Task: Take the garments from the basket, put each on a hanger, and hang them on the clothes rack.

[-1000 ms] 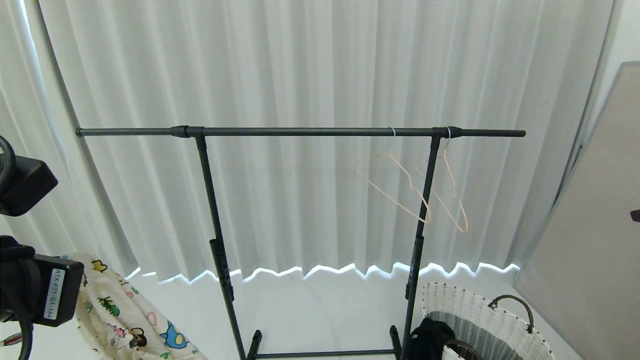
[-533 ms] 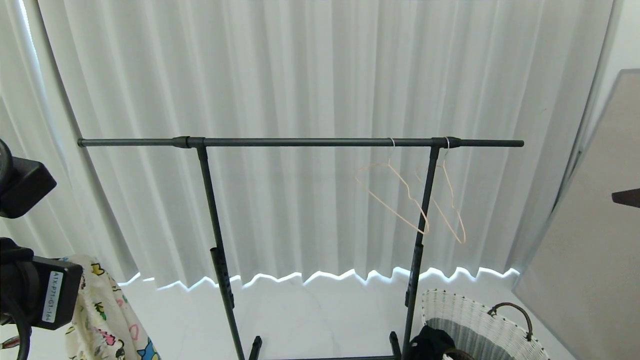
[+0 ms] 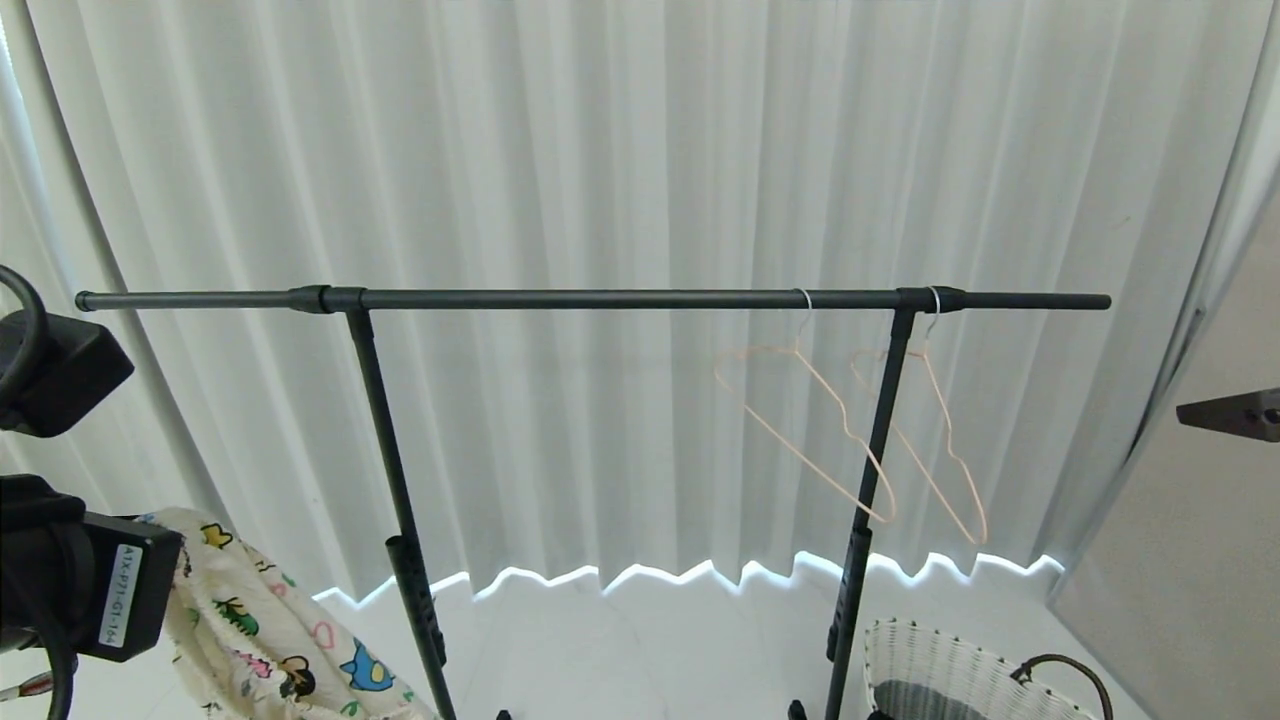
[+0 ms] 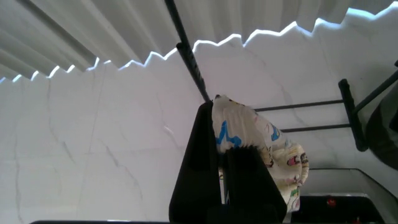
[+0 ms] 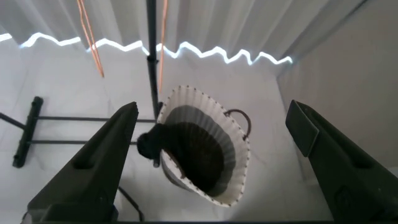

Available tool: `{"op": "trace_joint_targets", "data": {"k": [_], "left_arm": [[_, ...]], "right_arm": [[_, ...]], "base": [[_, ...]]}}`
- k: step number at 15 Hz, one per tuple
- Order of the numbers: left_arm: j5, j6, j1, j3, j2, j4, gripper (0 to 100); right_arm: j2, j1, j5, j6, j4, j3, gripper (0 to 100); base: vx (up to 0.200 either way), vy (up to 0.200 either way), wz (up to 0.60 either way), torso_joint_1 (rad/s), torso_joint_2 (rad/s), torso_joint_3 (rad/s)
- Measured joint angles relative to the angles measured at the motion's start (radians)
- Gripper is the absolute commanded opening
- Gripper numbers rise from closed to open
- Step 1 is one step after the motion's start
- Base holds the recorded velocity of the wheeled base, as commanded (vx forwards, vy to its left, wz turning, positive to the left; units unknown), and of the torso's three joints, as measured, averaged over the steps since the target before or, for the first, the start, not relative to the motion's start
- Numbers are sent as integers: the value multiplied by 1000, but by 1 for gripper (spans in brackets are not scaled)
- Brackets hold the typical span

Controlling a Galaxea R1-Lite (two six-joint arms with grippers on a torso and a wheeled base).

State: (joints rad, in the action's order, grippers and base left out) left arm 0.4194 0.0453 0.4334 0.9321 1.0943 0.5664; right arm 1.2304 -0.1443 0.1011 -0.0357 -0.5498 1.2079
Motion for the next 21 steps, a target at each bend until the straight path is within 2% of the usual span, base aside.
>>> {"op": "trace_joint_targets", "data": {"k": [2, 7, 12, 15, 19, 21], "left_arm": [[0, 0, 0, 1, 1, 0, 0], [2, 0, -1, -1, 3, 0, 0], [7, 1, -3, -24, 1, -1, 0], [8, 2, -5, -36, -4, -5, 0], [42, 2, -17, -120, -20, -106, 0], [44, 2, -20, -134, -24, -109, 0]], "right_arm": [[11, 0, -16, 3, 21, -13, 100], [66, 19, -79, 3, 201, -108, 100], [158, 61, -148, 3, 296, -195, 100], [229, 68, -163, 2, 386, -249, 100], [363, 69, -178, 3, 557, -302, 100], [420, 58, -181, 4, 622, -328, 100]], "base": [[200, 0, 0, 10, 2, 2], [200, 0, 0, 0, 2, 0], [0, 0, 0, 0, 0, 0], [0, 0, 0, 0, 0, 0], [0, 0, 0, 0, 0, 0], [0, 0, 0, 0, 0, 0]]}}
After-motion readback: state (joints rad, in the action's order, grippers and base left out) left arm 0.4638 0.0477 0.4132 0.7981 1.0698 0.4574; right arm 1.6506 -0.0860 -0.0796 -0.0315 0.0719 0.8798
